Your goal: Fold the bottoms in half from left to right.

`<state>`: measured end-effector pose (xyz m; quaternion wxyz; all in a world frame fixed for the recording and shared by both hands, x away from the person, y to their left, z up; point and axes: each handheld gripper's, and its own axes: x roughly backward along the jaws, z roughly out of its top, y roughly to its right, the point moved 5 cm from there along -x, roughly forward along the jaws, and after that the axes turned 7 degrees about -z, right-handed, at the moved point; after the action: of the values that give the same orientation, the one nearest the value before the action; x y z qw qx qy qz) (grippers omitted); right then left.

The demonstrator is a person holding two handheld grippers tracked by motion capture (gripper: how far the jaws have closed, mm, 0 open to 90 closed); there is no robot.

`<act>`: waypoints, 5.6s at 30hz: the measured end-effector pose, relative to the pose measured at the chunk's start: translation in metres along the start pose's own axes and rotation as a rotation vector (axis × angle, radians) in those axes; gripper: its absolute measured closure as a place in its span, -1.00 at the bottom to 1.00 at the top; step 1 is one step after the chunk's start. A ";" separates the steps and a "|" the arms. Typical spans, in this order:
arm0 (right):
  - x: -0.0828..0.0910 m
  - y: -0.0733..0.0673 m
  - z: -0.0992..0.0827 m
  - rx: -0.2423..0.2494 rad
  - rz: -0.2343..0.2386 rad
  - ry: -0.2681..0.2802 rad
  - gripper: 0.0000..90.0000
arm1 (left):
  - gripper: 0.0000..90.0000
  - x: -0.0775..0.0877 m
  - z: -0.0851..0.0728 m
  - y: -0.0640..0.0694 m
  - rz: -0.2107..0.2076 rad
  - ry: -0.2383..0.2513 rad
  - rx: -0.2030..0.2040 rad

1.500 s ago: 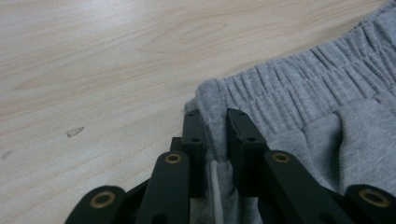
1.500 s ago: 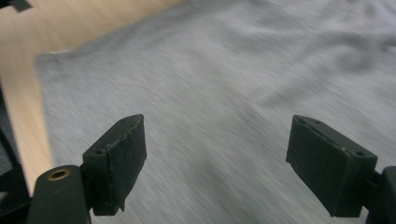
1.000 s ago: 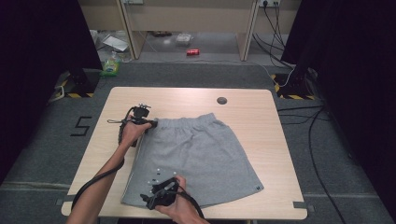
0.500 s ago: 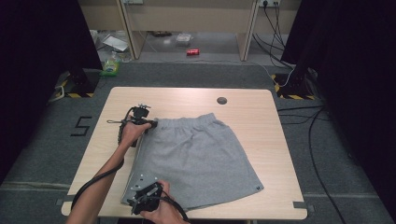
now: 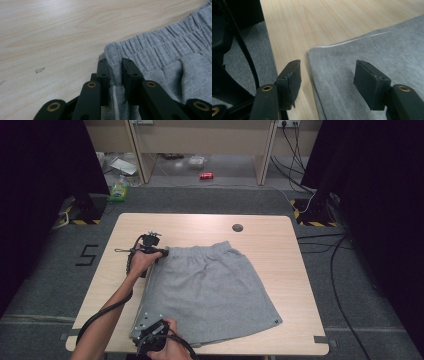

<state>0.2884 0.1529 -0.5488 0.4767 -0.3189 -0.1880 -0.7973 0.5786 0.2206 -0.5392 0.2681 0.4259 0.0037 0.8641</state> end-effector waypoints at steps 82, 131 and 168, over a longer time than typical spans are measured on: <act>0.234 0.162 -0.151 -0.390 -0.358 0.262 0.93 | 0.37 -0.059 0.114 0.209 -0.150 0.025 -0.032; 0.195 0.249 -0.115 -0.440 -0.392 0.069 0.19 | 0.01 -0.030 0.059 0.106 -0.089 -0.011 0.023; 0.245 0.266 -0.207 -0.474 -0.574 -0.110 0.41 | -0.15 -0.040 0.052 0.117 -0.127 0.025 0.046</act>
<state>0.3699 -0.2552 -0.5312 0.1359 -0.3972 -0.1053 -0.9015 0.5825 0.0904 -0.5080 0.3123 0.4202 0.0539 0.8503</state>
